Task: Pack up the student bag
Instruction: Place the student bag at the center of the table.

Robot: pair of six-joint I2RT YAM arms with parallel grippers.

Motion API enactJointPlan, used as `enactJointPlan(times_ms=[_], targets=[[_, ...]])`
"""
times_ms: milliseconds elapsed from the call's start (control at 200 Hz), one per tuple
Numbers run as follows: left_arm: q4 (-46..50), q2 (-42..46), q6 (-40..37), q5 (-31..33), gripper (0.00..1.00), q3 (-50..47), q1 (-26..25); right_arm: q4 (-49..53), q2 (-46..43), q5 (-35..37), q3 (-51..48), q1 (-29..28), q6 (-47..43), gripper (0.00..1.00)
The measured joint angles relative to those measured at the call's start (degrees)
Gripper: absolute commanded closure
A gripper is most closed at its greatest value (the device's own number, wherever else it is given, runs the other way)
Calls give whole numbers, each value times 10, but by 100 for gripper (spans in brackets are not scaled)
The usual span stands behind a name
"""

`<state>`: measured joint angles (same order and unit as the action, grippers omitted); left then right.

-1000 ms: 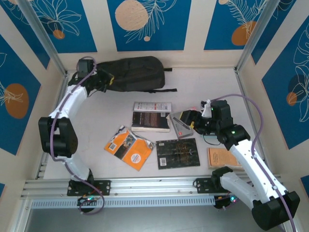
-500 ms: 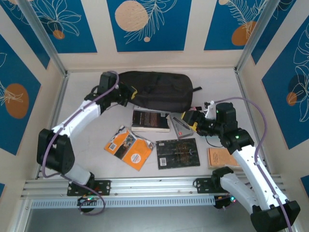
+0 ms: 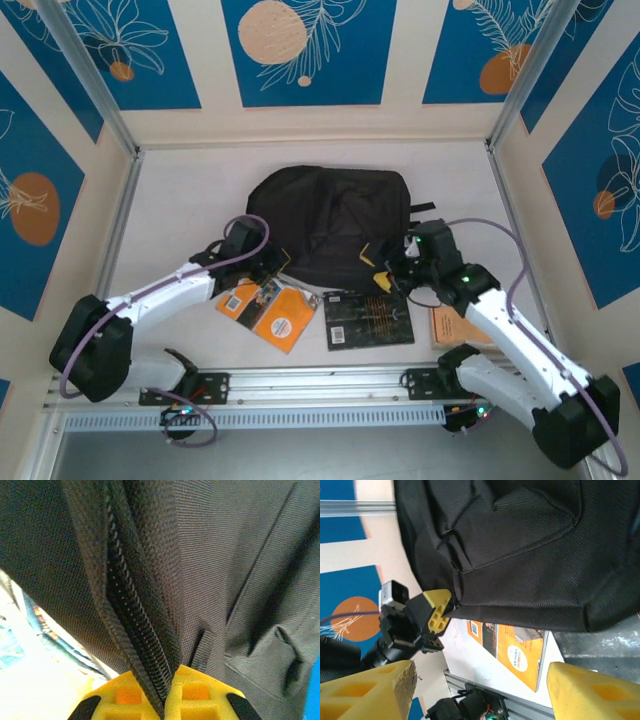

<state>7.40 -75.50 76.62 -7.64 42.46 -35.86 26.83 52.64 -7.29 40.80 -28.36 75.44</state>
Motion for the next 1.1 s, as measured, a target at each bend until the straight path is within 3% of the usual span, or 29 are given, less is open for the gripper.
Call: enactJointPlan(times_ms=[135, 330, 500, 700, 855, 940, 1100], targets=[[-24, 0, 4, 14, 100, -3, -19, 8, 37, 46, 1, -53, 70, 33], [-38, 0, 9, 31, 100, -11, -33, -21, 73, 87, -2, -57, 143, 33], [-57, 0, 12, 33, 100, -20, -35, -80, 118, 102, -2, -63, 172, 40], [-80, 0, 25, 44, 100, -34, -41, -118, 162, 121, -5, -77, 189, 64], [-83, 2, 26, 53, 99, -35, -46, -154, 177, 130, -22, -73, 195, 93], [-78, 11, 23, 54, 91, -35, -49, -182, 177, 128, -35, -64, 192, 100], [-21, 60, -9, 58, 57, -35, -53, -215, 160, 123, -62, -51, 177, 100]])
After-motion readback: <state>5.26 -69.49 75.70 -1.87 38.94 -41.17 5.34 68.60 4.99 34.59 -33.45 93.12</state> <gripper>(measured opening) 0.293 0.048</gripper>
